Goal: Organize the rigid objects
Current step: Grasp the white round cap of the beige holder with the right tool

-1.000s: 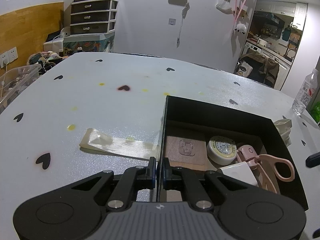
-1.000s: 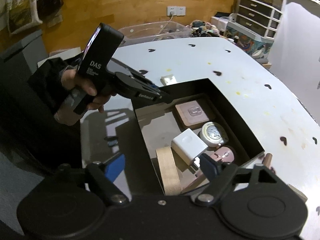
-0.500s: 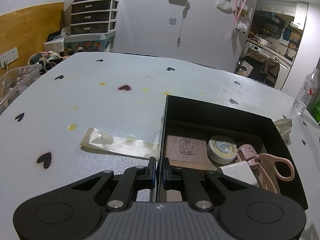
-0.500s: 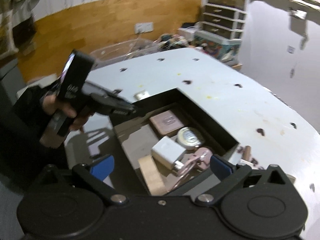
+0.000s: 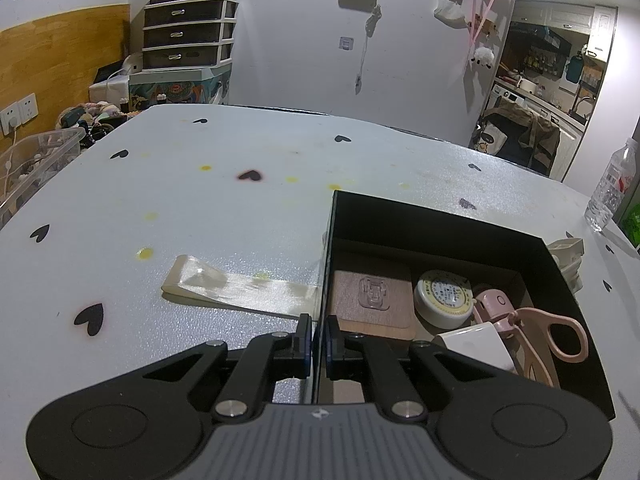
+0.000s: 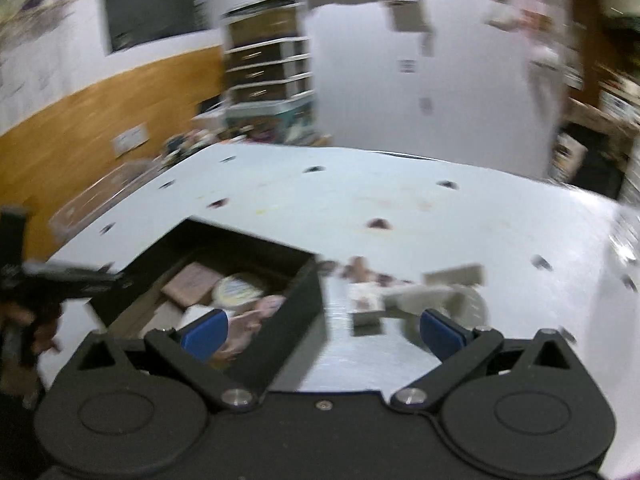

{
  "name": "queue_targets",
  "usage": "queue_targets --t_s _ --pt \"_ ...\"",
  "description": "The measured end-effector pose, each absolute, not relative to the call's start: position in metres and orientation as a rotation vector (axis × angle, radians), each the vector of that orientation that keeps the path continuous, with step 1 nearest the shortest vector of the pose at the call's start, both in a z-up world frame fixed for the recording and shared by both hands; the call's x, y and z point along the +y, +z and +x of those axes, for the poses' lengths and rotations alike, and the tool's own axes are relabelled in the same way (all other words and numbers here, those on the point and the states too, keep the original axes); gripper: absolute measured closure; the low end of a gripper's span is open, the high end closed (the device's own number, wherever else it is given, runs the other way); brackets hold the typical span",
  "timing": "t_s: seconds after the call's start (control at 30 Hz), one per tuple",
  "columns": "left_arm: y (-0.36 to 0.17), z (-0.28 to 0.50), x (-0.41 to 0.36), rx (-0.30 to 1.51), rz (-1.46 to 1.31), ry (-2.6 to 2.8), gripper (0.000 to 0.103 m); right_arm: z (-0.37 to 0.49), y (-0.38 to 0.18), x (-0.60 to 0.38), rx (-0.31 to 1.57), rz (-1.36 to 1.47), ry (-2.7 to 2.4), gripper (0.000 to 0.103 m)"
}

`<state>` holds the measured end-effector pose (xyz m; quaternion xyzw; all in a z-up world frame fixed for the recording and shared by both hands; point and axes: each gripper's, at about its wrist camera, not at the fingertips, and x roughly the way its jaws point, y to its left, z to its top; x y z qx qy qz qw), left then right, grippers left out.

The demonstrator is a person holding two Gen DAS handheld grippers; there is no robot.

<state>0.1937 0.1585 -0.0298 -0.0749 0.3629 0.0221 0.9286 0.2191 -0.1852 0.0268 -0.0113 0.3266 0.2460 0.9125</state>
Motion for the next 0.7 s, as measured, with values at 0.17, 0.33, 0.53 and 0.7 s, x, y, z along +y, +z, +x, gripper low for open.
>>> queue_targets --t_s 0.17,0.33,0.53,0.7 --pt "-0.03 0.194 0.159 0.744 -0.152 0.046 0.097 0.228 0.002 -0.205 0.664 0.044 0.359 0.0" --pt "-0.029 0.193 0.158 0.744 -0.15 0.048 0.097 0.232 -0.021 -0.217 0.632 0.055 0.287 0.0" --pt "-0.029 0.193 0.158 0.744 -0.151 0.048 0.097 0.244 -0.038 -0.218 0.627 0.001 0.301 0.0" --pt "-0.029 0.193 0.159 0.744 -0.151 0.048 0.097 0.262 -0.045 -0.215 0.62 -0.05 0.312 0.011"
